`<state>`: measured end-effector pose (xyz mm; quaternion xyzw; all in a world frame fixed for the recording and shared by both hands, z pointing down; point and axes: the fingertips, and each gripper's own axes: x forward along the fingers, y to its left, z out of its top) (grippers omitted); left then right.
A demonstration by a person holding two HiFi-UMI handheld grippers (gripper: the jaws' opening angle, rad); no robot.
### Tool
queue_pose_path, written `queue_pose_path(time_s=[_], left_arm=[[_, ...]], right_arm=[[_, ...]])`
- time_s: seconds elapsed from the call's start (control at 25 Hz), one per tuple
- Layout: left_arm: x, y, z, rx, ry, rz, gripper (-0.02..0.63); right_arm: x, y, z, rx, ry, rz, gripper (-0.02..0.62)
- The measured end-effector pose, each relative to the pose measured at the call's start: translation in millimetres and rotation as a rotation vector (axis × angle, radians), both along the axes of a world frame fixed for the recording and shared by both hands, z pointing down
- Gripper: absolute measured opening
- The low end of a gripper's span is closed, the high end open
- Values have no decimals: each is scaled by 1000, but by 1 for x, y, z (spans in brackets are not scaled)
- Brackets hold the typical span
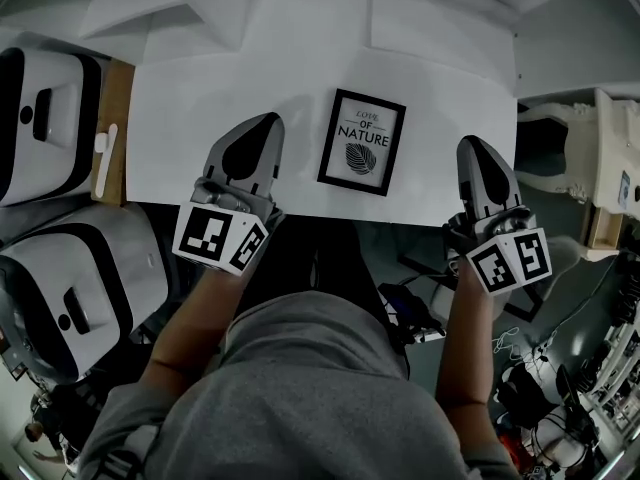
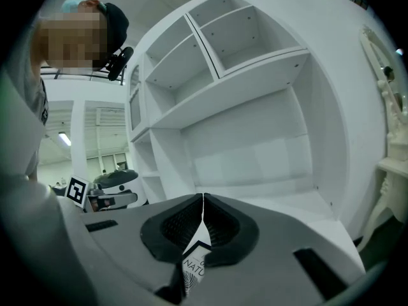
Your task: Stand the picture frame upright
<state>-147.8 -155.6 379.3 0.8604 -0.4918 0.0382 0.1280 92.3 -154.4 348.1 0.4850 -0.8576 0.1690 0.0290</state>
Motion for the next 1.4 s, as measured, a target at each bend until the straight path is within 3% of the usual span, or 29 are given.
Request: queue_pose_path(time_s=[0.4, 0.72, 1.24, 1.4], left_arm=[[18, -6, 41, -81, -19, 51, 8], [26, -2, 93, -227, -12, 80, 8], [39, 2, 162, -466, 23, 128, 9], [51, 5, 183, -559, 71, 163, 63]], right_arm=[[-12, -2, 76, -191, -16, -68, 28], [-9, 0, 122, -296, -41, -48, 28], [-20, 14, 200, -475, 13, -80, 28], [-24, 14, 221, -539, 3, -80, 28]])
